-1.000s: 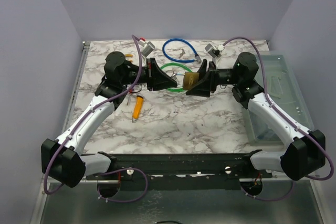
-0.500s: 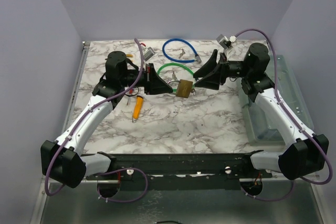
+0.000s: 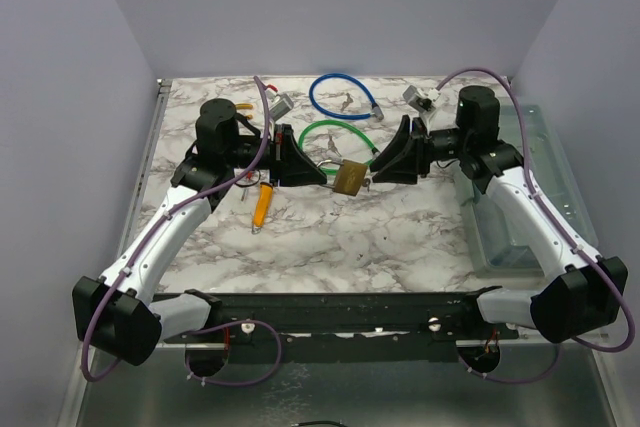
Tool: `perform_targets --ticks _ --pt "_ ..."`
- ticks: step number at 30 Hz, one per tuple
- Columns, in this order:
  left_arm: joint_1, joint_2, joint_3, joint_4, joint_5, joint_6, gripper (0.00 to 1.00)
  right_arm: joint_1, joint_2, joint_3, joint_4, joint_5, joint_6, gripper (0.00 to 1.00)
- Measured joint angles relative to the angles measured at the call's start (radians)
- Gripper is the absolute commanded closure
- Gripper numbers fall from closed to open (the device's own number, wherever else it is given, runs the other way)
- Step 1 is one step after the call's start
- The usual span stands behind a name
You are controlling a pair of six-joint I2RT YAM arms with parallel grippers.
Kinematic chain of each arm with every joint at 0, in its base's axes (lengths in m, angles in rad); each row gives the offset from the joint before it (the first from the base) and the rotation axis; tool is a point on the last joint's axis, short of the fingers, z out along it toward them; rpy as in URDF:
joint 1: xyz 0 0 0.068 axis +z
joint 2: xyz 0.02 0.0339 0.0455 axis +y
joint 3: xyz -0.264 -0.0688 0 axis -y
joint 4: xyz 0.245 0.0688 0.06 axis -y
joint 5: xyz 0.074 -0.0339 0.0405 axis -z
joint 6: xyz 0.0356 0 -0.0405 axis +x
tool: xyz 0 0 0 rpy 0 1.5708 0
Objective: Lock with the key
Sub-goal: Lock the lock.
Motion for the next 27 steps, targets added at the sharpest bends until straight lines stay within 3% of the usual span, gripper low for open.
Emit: perform_targets --ticks 15,25,27 --pt "-0.011 0.000 0.000 0.022 0.024 -0.025 1.00 0.032 0.002 -0.057 -0.001 -0.036 0.000 0.68" --pt "-0.016 0.000 0.002 0.030 0.024 -0.034 1.00 0.035 0.007 -0.073 0.037 -0.040 0.040 0.98" --pt "-0.016 0.000 0.002 0.034 0.024 -0.035 1.00 0.035 0.007 -0.074 0.042 -0.040 0.047 1.00"
